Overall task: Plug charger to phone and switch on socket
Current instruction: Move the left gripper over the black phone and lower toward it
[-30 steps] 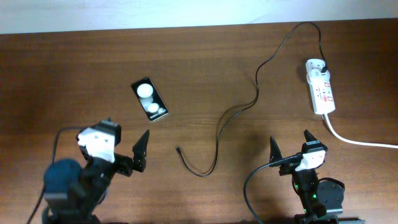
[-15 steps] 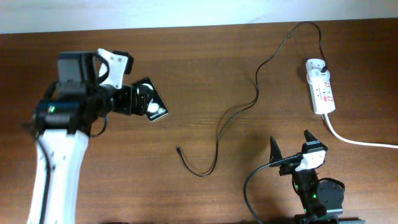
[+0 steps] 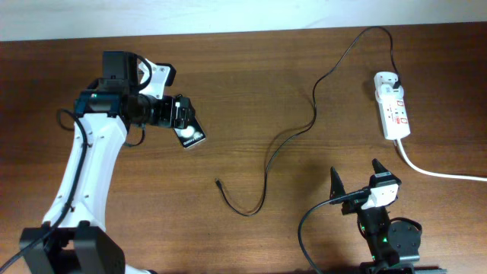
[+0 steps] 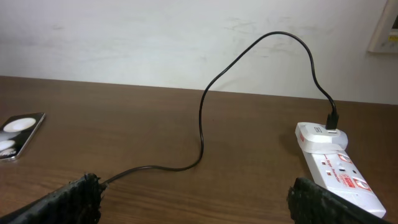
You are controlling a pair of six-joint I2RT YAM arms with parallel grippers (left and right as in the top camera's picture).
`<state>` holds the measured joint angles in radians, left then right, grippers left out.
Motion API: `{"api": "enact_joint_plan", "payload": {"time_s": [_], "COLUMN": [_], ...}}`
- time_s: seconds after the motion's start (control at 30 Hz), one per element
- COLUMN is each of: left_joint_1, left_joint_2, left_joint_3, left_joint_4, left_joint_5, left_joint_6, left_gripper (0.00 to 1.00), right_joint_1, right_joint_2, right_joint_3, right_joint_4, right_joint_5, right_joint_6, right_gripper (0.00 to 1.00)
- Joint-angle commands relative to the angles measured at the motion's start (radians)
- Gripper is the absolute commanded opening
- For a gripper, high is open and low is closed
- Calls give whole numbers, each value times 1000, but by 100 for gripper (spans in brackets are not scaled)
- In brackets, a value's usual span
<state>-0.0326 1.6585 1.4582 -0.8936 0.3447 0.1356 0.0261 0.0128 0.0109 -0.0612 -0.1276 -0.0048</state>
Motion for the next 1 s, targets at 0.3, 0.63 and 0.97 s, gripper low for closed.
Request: {"api": "enact_joint_plan", "payload": {"time_s": [0.3,0.63,0.97], "left_joint_1": [1,1,0], "left_joint_2": [22,101,163], "left_joint_3": [16,16,16], "left_joint_4": [18,39,63], "left_joint_5": [-19,-119,-216], "left_joint_6": [16,-148,-271], "left_gripper": [35,12,14], "right_joint_1": [6,6,6], "right_joint_2": [-10,-10,-10], "right_joint_3": [-5,-5,-5], "right_joint_4": [-7,-7,-7], "right_joint_5": [5,5,5], "right_joint_6": [-6,-6,-6], "right_gripper": [99,99,99]}}
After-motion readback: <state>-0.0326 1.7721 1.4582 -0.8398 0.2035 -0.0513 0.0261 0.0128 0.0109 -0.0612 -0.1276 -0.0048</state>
